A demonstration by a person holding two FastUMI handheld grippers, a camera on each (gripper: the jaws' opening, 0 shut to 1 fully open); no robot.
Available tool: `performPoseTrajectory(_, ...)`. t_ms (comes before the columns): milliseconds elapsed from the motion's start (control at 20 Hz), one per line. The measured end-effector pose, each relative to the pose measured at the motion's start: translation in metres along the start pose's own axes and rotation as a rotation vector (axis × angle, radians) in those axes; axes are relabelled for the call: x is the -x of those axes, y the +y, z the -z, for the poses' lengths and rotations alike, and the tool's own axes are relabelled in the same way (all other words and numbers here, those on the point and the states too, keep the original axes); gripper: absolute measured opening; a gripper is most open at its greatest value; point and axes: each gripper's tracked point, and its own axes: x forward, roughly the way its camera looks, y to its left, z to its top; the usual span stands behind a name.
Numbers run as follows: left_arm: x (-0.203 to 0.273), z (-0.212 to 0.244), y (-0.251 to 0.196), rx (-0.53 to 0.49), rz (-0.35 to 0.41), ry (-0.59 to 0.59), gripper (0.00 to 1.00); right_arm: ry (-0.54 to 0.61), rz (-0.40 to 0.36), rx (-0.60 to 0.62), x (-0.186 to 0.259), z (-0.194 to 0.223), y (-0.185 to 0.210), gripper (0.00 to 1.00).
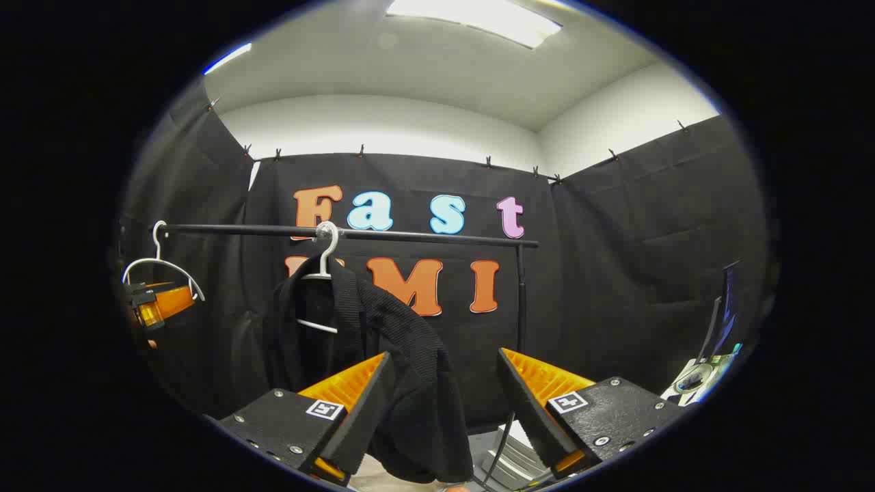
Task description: Grasp the clothes on the hanger with both hands and then place them into the laundry hamper below.
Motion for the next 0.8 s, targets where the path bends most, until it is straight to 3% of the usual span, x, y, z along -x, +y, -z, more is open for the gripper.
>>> performPoseTrajectory(800, 0.002, 0.000, -0.012, 0.005, 0.013, 0.017, 0.96, 0.014, -0.051, -0.002, -0.013, 0.019, 0.033, 0.93)
